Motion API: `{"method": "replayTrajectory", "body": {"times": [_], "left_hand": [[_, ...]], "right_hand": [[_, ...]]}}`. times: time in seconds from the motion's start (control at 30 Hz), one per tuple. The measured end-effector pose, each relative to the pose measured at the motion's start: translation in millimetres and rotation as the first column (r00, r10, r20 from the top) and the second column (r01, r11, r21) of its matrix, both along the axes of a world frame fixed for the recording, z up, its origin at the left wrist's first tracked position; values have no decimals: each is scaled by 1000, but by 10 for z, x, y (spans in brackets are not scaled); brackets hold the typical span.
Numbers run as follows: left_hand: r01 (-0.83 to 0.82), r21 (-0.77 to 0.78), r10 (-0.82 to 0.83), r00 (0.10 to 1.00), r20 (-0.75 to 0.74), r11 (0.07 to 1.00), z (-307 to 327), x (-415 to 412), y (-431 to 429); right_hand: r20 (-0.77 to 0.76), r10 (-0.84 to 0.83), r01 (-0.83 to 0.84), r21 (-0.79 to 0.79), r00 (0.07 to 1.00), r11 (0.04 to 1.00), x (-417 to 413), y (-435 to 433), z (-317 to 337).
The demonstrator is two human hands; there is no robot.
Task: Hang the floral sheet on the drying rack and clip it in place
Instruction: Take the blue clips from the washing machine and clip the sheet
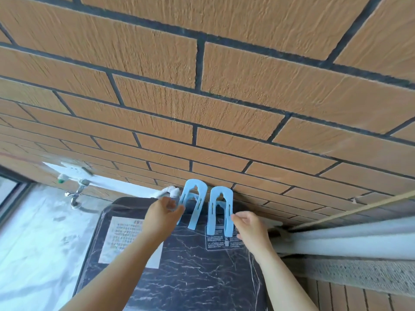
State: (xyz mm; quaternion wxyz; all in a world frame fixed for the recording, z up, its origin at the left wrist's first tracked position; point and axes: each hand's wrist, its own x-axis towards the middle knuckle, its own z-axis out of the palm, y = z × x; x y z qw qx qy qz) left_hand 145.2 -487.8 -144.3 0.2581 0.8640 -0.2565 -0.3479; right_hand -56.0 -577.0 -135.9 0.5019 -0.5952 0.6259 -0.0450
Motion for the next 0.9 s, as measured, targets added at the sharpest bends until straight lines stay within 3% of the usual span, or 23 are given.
{"method": "replayTrajectory", "body": {"times": [0.17,0.47,0.6,0.9], "left_hand": [[30,33,-30,1000,8,999,-94,15,-82],[38,25,-34,990,-136,999,-124,-111,57],[33,29,-26,977,-212,999,-63,-130,364],[157,98,-135,971,-197,983,-39,-406,1230]], "right_hand": [[-48,23,-24,-11,999,1000,90,-77,-68],[-11,-66,66,-27,998,997,131,93,7],[46,-92,93,-35,995,995,-51,355,86],[30,-61,59,65,998,996,-534,1077,-36]]}}
